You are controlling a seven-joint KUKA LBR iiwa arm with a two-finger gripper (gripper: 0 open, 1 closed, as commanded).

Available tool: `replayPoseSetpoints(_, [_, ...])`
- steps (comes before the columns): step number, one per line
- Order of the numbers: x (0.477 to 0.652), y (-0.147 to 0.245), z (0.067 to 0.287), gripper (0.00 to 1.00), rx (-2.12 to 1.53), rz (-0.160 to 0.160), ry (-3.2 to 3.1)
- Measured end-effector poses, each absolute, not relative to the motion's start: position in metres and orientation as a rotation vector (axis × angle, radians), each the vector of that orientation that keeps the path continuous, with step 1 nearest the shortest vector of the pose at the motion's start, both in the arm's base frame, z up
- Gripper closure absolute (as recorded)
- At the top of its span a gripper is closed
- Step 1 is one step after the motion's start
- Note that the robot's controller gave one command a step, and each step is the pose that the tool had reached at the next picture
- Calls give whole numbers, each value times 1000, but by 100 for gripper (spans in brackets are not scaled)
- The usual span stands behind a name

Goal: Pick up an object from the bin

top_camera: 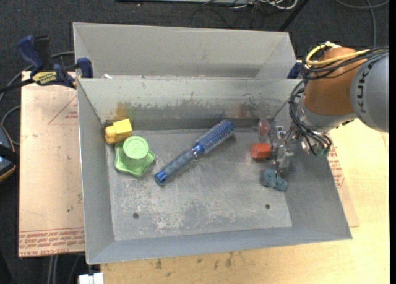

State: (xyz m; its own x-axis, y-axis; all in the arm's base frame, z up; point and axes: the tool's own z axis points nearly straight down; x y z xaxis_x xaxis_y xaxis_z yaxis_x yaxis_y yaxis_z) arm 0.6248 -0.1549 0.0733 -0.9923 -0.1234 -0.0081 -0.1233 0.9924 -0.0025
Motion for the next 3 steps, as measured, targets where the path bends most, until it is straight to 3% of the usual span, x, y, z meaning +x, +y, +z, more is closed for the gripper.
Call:
replayPoseSetpoints(1, [612, -138, 73, 100, 216, -2, 3125])
replayPoseSetpoints(2, [598, -111, 183, 100, -31, -1, 3131])
replayPoseSetpoints(3, [597, -111, 179, 0, -30, 0, 3138])
